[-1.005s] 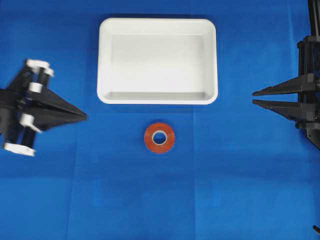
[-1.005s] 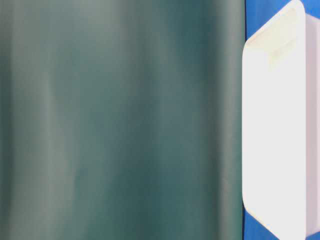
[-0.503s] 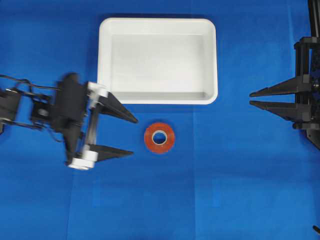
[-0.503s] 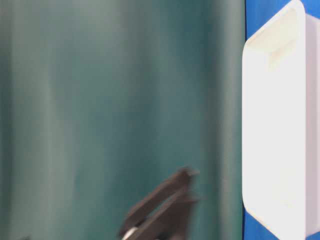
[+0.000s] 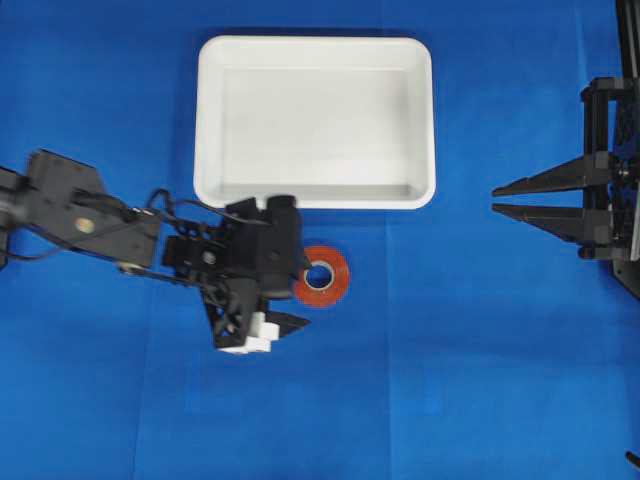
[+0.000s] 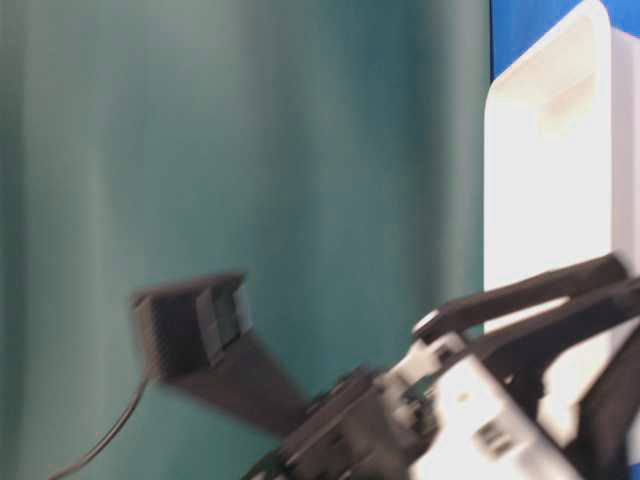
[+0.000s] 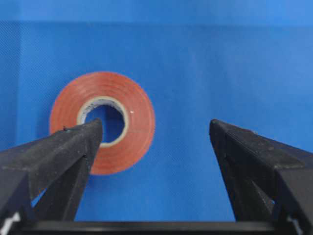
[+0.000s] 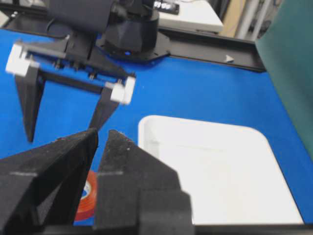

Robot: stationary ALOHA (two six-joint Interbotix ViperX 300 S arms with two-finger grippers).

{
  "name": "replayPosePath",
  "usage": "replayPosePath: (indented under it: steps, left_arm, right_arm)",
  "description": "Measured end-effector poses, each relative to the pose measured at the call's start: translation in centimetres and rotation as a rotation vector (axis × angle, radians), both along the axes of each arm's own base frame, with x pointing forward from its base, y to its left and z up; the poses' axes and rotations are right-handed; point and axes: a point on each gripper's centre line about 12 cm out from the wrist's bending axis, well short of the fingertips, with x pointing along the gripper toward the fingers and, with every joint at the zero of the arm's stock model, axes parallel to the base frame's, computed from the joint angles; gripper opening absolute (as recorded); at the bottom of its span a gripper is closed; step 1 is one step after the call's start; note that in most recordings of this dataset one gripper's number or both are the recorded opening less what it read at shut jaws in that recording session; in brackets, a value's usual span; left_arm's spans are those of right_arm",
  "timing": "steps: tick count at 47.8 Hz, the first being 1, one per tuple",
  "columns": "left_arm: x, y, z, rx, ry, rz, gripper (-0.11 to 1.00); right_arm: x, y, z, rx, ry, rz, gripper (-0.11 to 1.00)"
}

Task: Place one roll of tape in the white case with the left arm.
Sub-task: 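Lower the left gripper over the tape roll and close on its rim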

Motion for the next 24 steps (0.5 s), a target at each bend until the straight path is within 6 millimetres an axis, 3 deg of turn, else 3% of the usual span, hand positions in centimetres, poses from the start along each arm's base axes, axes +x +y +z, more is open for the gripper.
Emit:
replayPosePath:
  steps: [15,24]
  left_arm:
    - [2.0,-0.8,-4.0,0.026,0.125,-0.013,0.87]
    - [2.5,-0.8,-5.1,0.038,0.160,-0.018,0.82]
  right_arm:
    - [0.0,-0.1,-0.1,0.002,0.008,-0.006,-0.11]
    - [0.0,-0.1,-0.2,0.002,0.015,-0.006,-0.11]
